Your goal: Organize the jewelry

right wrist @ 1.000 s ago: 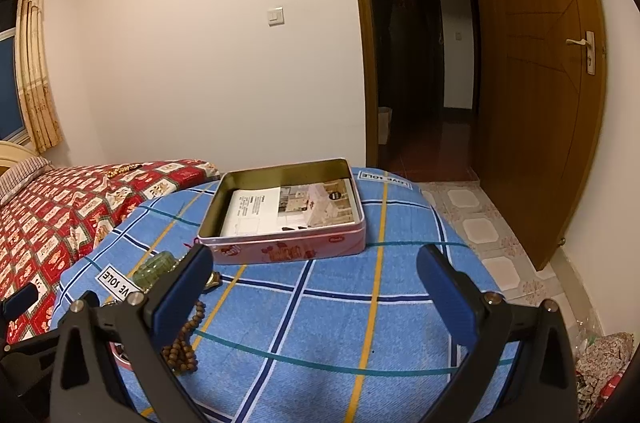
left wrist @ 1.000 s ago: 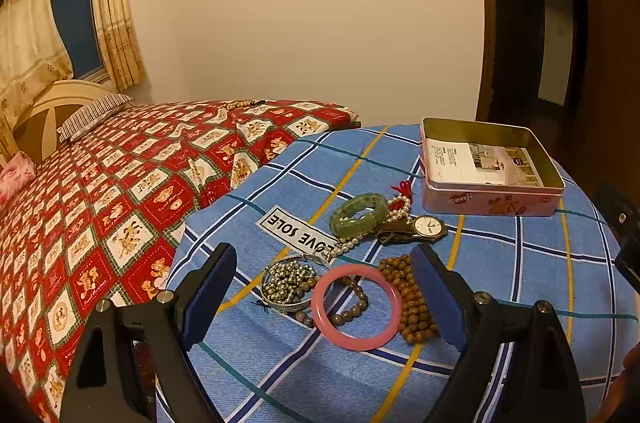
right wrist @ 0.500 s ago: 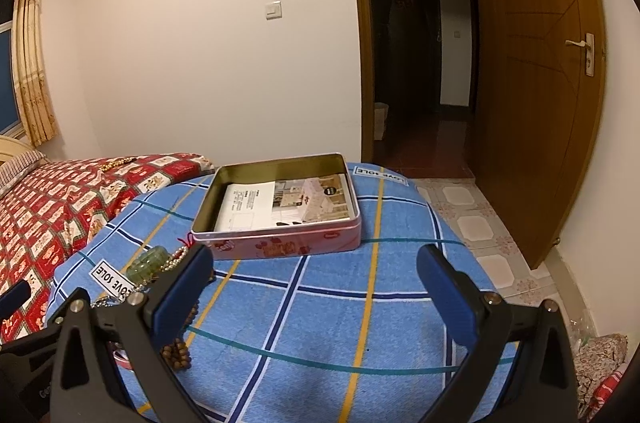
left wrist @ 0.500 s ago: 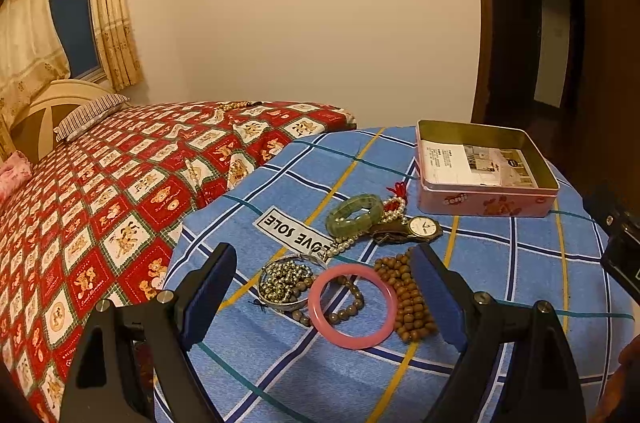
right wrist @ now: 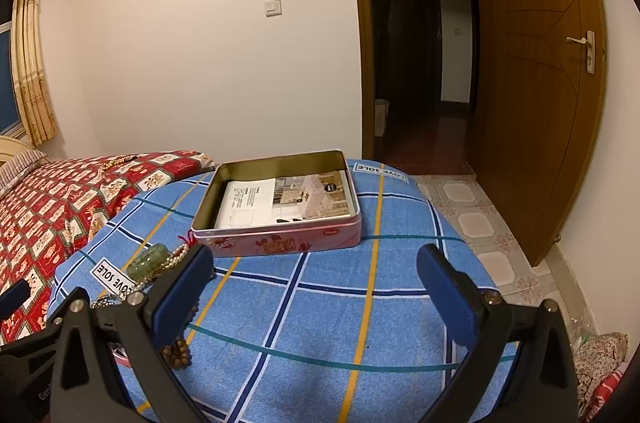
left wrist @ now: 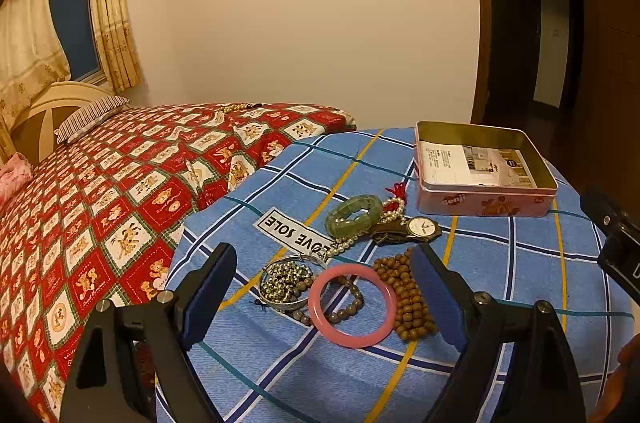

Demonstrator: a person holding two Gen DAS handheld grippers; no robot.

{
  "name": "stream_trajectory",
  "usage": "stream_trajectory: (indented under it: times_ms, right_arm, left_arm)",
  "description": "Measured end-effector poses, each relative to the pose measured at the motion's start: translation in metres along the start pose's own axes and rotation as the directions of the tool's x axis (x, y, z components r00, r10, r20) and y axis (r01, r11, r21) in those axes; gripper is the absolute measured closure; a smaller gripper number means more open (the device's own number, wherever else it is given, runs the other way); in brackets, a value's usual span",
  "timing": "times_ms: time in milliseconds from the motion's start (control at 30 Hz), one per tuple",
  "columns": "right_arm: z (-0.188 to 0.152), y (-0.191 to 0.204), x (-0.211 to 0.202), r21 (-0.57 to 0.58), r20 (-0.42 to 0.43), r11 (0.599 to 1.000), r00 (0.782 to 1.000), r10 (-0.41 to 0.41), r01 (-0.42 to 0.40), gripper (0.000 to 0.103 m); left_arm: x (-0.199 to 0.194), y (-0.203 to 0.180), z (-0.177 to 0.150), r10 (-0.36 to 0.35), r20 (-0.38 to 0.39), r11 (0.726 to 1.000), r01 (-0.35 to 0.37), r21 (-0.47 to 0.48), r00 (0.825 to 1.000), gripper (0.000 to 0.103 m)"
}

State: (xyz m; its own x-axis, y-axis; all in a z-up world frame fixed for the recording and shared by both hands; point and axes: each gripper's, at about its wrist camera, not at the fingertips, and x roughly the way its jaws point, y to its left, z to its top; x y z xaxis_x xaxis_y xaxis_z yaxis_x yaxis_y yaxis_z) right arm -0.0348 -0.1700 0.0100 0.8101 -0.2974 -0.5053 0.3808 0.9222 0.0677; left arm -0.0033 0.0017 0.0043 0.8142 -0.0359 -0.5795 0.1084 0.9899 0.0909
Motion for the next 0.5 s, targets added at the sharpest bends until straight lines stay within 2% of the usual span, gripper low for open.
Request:
stream_trajectory:
  times_ms: [500]
  right_arm:
    - [-0.0008,0.0010,0.0007,-0.001,-0.001,1.000,1.000,0.001,-0.001,0.000]
  left_arm:
    - [-0.0001,0.0002,-0.0005,-0.002,-0.002,1.000,0.002,-0.001,1.000,0.014]
